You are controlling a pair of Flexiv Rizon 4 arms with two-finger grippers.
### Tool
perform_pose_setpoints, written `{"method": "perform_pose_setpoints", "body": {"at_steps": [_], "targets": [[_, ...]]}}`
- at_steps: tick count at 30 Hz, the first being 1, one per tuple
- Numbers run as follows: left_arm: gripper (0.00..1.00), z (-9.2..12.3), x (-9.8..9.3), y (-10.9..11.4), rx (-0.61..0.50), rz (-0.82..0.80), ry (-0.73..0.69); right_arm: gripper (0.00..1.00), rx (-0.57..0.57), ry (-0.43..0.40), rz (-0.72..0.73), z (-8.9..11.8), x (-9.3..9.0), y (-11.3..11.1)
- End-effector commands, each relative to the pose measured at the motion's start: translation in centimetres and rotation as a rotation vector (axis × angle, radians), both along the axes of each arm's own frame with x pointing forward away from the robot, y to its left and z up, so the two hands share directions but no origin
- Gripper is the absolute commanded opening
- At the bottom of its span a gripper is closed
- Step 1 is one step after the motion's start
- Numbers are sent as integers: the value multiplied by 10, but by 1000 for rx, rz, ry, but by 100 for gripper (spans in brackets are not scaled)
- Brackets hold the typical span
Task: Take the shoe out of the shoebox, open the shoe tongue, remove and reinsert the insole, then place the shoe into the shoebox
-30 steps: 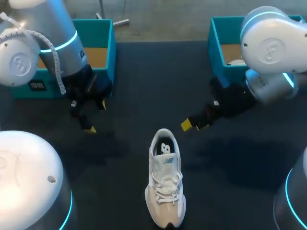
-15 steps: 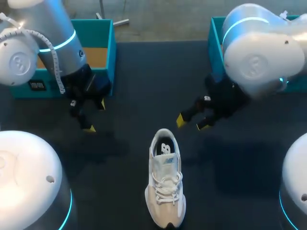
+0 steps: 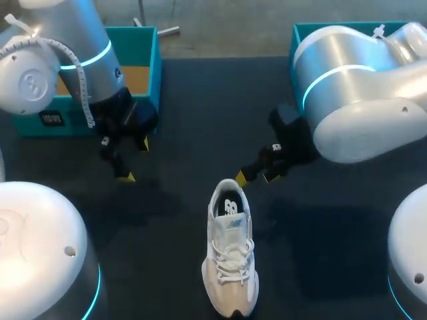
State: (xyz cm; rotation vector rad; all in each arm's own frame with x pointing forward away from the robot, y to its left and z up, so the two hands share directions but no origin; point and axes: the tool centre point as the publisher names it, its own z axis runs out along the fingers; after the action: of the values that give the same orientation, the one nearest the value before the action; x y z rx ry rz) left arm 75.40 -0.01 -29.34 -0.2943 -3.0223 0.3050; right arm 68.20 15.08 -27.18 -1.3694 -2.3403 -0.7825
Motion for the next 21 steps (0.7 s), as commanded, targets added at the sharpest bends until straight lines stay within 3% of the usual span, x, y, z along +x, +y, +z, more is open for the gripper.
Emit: {"method": "perform_pose_setpoints", "body": {"at_steps": [1, 9, 13, 18, 21], "targets": [[100, 0, -1, 1, 3, -1, -1, 100, -196, -51, -56, 1, 2, 9], [100, -1, -1, 3, 3, 1, 2, 100, -163, 22, -102, -2, 10, 2], [100, -1, -1, 4, 1, 2, 0, 100, -104, 101, -142, -11, 13, -4], [100, -2, 0, 3, -2, 2, 1, 100, -57, 146, -142, -11, 15, -9], [100, -2, 1, 2, -3, -2, 2, 100, 33, 150, -114, -13, 16, -11]]}}
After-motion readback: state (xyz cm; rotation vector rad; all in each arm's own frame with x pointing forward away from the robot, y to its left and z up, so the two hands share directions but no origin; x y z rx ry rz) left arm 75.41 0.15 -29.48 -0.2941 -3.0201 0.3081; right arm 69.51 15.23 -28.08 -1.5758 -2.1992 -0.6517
